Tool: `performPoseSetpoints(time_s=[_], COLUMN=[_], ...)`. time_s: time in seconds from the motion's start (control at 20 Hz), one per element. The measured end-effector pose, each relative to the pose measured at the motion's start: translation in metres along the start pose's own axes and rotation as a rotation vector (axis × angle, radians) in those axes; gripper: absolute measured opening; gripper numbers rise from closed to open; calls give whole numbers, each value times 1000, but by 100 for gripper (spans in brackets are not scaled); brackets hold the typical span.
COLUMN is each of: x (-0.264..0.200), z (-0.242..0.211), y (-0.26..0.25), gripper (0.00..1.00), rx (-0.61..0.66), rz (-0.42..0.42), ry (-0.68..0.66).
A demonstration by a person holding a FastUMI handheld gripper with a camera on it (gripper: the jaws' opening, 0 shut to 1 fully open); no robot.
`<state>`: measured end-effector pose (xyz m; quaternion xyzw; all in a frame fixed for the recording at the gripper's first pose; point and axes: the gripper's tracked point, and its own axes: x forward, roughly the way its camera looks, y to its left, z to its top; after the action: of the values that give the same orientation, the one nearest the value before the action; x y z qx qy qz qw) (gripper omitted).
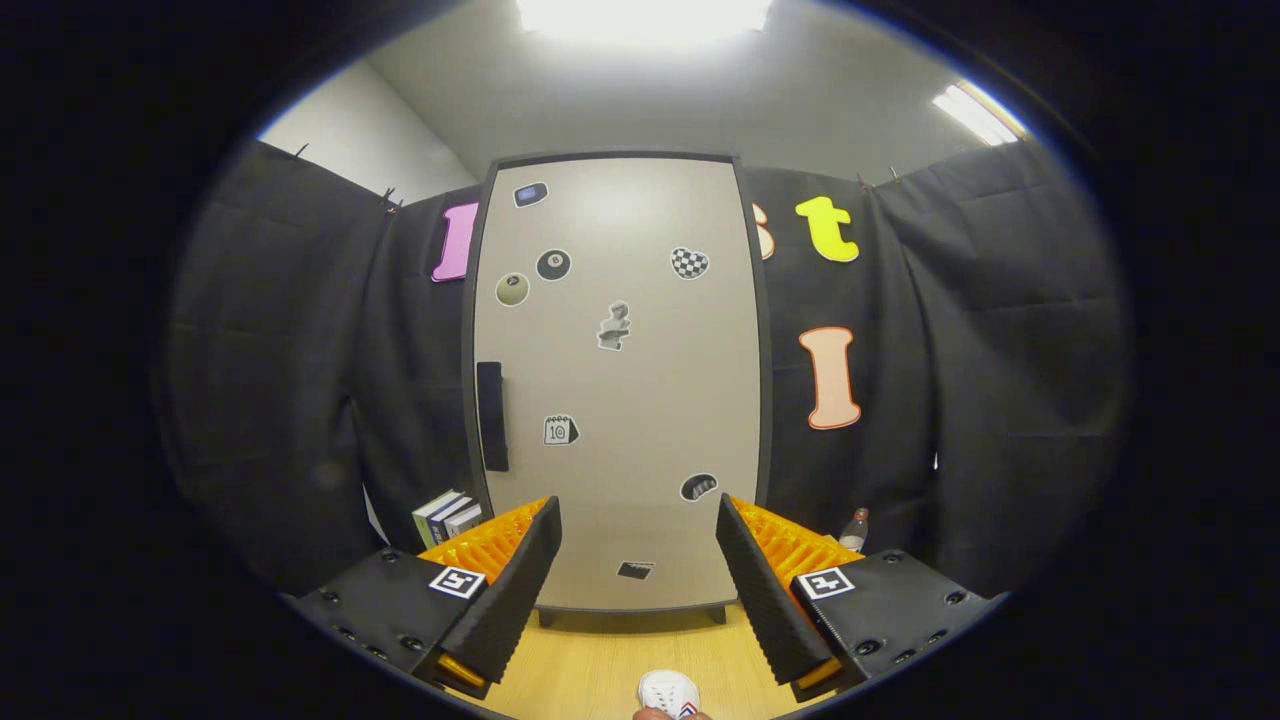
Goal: Open the shoe cabinet door, grab the shoes and put them into the shoe cabinet, then close the shoe cabinet door.
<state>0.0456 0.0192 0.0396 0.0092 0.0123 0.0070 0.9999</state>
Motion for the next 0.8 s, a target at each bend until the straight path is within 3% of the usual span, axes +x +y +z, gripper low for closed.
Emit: performPoseSetpoints(time_s=[0.5, 0.8], x=[90, 127], z=[28, 39], y=[58, 108], gripper=[98, 98], rx=[106, 13], rz=[64, 132], ry=[32, 2])
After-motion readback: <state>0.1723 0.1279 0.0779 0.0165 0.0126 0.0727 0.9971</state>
